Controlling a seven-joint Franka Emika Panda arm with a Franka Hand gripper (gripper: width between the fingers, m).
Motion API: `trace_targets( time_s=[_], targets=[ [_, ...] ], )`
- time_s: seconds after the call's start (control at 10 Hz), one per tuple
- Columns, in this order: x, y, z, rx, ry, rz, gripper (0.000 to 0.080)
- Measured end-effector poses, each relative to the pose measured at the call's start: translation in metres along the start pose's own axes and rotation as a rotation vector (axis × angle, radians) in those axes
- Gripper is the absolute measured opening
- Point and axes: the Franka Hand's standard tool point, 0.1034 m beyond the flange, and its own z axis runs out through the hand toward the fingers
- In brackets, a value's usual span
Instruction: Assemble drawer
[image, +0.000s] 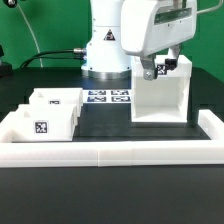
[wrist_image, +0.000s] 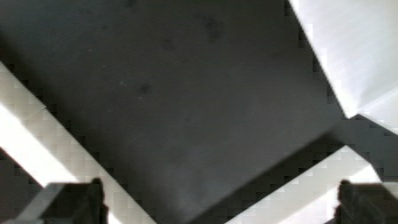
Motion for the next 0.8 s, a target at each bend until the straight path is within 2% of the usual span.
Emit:
trace_targets(
  time_s=[0.6, 0.7, 0.8],
  targets=[
    [0.0, 0.0, 0.0, -0.001, 0.001, 0.003, 0.065],
    [-0.003, -0.006, -0.003, -0.015, 0.014, 0.057, 0.065],
    [-0.01, -0.02, -0.007, -0.024, 0.019, 0.119, 0.065]
  ],
)
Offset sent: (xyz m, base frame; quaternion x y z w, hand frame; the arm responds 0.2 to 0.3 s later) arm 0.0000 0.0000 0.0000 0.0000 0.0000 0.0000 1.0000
